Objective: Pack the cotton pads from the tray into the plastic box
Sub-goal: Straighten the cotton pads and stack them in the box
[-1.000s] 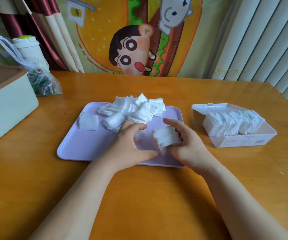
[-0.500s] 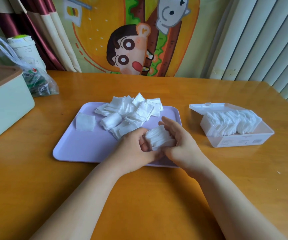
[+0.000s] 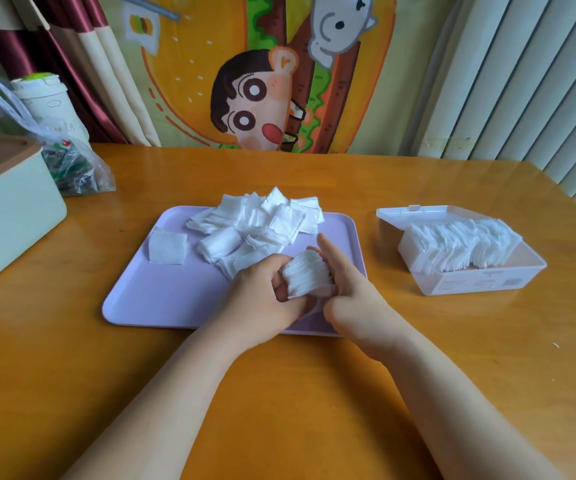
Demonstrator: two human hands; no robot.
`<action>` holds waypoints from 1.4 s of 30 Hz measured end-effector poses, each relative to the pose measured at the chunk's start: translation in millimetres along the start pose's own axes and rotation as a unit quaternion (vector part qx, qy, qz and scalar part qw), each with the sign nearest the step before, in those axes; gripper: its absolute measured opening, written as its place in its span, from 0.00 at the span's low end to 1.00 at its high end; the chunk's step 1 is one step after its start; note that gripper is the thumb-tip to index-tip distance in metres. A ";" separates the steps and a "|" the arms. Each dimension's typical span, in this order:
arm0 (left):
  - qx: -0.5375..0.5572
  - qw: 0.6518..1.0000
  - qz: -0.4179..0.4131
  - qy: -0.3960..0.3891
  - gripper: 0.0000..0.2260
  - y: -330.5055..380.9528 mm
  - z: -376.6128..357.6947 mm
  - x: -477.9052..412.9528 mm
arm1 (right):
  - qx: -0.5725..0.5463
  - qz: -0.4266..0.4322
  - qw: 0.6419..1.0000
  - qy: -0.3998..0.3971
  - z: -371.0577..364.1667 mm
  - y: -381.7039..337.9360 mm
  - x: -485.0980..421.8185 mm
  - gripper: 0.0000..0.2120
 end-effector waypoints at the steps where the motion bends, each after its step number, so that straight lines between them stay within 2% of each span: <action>1: -0.009 1.000 -0.004 0.007 0.15 0.2 -0.4 0.6 | 0.009 -0.002 1.000 -0.004 0.3 0.2 0.0 0.49; 4: -0.029 0.999 -0.012 0.023 0.14 -0.1 -0.3 2.2 | 0.043 -0.007 0.999 0.014 1.1 1.5 -0.7 0.46; 8: -0.034 0.997 -0.008 0.071 0.28 2.1 7.8 7.4 | 0.064 0.023 0.995 0.073 8.9 -3.8 1.5 0.36; 13: -0.033 0.991 -0.014 0.128 0.22 7.0 13.7 12.7 | 0.090 0.029 0.993 0.071 12.5 -6.8 4.4 0.30; 19: -0.028 0.989 -0.020 0.145 0.18 6.5 16.2 15.6 | 0.101 0.024 0.992 0.065 15.2 -4.6 6.1 0.33; 30: 0.049 0.997 -0.003 0.053 0.05 5.4 21.0 15.3 | 0.082 0.015 0.994 0.072 18.3 0.6 -3.4 0.38; 33: 0.058 0.996 0.011 0.065 0.05 4.3 24.6 13.9 | 0.077 0.016 0.994 0.071 19.4 0.6 -4.0 0.37; 36: 0.141 0.986 0.028 0.088 0.03 4.5 32.8 13.3 | 0.074 0.019 0.994 0.081 19.3 1.4 -5.6 0.33; 38: 0.178 0.983 0.024 0.046 0.05 5.5 32.9 14.4 | 0.076 0.025 0.992 0.092 18.9 2.6 -6.3 0.30; 40: 0.150 0.989 0.001 -0.012 0.04 9.9 26.9 17.2 | 0.082 0.034 0.991 0.097 18.2 3.1 -6.5 0.28; 42: 0.099 0.995 -0.009 -0.030 0.05 10.7 20.6 17.9 | 0.081 0.039 0.992 0.092 18.2 3.0 -6.2 0.27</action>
Point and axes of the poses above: each hand's wrist, its own x-axis away from the middle knuckle, its own z-axis out of the back of the hand, y = z × x, the point moved 5 cm from there along -x, towards the middle knuckle, and after that the axes turned 1 degree about -x, right-handed, at the moved point
